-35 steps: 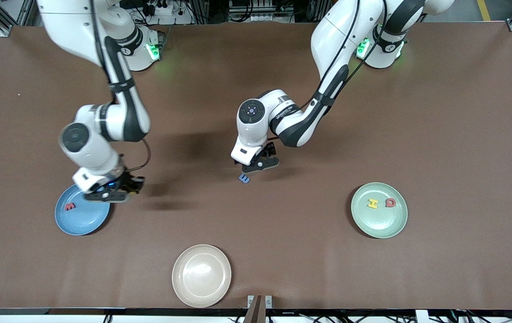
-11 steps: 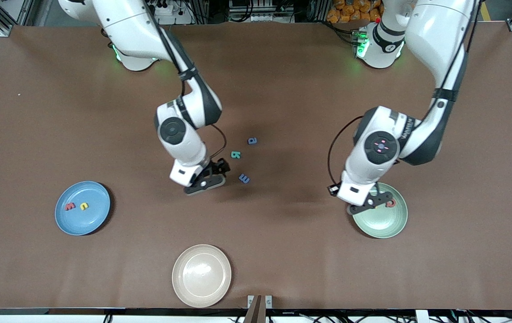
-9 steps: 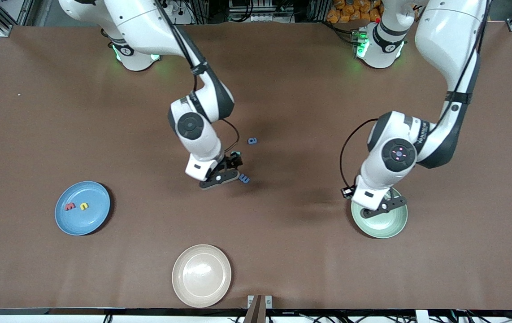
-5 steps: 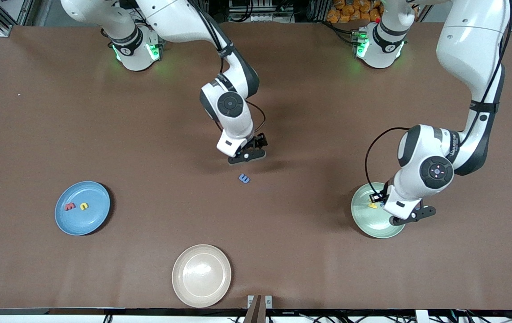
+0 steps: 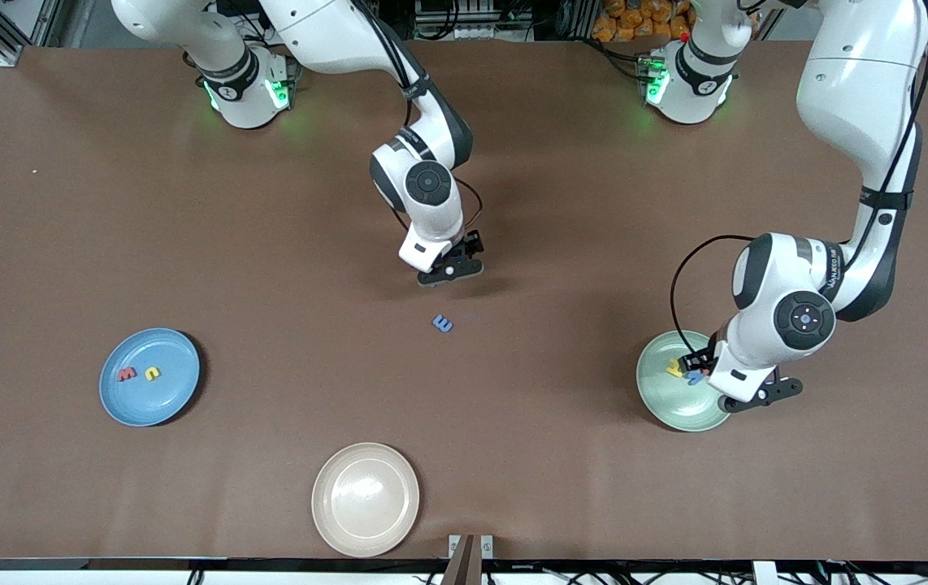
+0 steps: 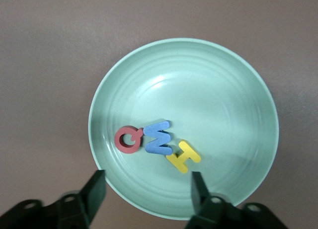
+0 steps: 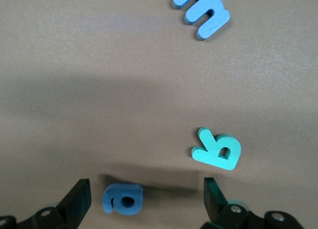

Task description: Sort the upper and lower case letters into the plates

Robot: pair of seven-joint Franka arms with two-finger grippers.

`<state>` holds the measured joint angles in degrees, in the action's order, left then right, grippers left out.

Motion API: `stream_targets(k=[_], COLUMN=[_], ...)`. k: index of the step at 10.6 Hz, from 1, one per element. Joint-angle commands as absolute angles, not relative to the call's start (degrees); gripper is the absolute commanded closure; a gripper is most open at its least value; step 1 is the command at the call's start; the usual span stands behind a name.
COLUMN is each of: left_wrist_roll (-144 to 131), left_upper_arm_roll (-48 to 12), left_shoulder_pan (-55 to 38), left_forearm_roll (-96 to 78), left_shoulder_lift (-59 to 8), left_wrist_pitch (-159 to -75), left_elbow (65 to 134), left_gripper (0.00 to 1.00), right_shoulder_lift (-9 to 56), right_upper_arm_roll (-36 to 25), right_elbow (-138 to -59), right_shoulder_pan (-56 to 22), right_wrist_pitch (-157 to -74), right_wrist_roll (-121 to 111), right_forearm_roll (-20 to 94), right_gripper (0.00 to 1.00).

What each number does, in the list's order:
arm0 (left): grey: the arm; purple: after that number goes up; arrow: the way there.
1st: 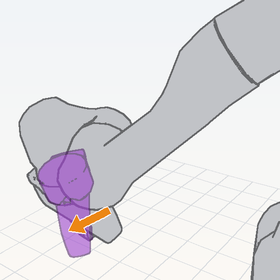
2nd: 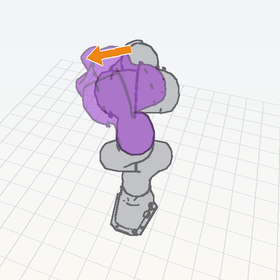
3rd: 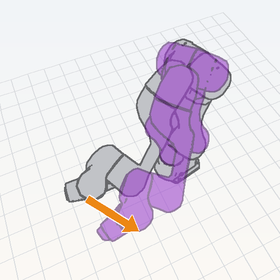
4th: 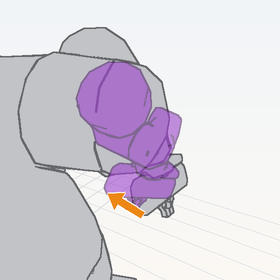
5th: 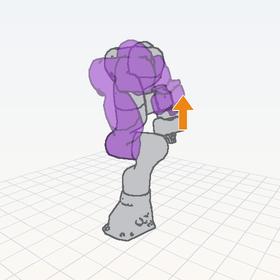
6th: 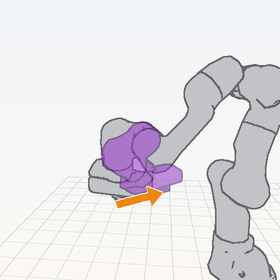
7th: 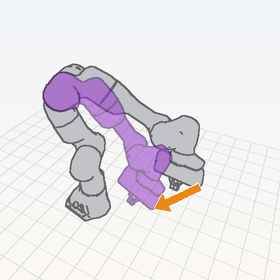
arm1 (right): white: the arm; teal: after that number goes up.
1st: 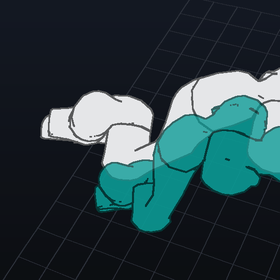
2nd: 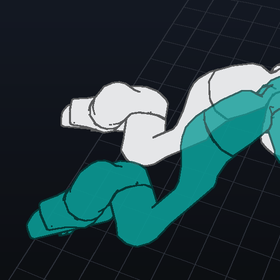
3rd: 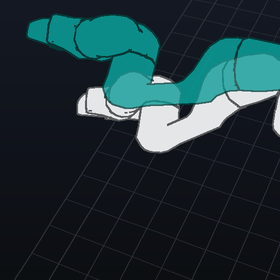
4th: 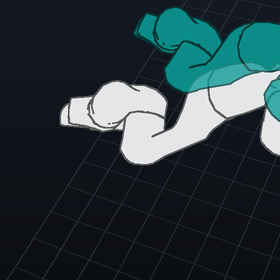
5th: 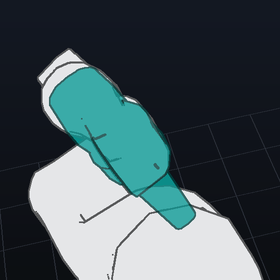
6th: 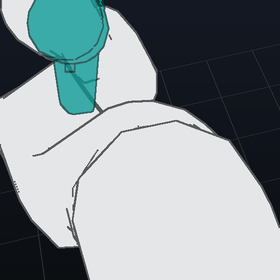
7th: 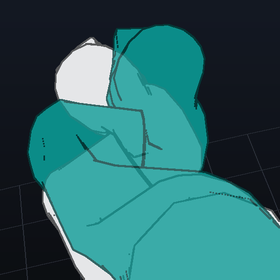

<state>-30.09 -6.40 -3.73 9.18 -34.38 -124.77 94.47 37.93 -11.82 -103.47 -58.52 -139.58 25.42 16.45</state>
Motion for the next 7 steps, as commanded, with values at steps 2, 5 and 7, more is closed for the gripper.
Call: stream_targets(k=[2,5,7], left_wrist_roll=[-29.1,-29.3,-29.3], left_upper_arm_roll=[-5.9,-5.9,-5.9], left_shoulder_pan=[-5.0,-5.3,-5.3], left_forearm_roll=[8.1,7.9,7.9], left_shoulder_lift=[-33.3,-33.0,-33.0], left_wrist_pitch=[-124.6,-124.3,-124.2], left_elbow=[94.1,94.1,94.1], left_gripper=[0.00,0.00,0.00], right_shoulder_lift=[37.7,38.1,38.7], right_upper_arm_roll=[-12.3,-12.3,-12.3], right_elbow=[-103.8,-103.7,-103.7], right_shoulder_pan=[-60.2,-60.7,-60.9], right_wrist_pitch=[-140.2,-140.4,-141.4], right_wrist_roll=[28.4,28.4,28.4], right_forearm_roll=[17.1,17.2,17.2], right_gripper=[0.00,0.00,0.00])
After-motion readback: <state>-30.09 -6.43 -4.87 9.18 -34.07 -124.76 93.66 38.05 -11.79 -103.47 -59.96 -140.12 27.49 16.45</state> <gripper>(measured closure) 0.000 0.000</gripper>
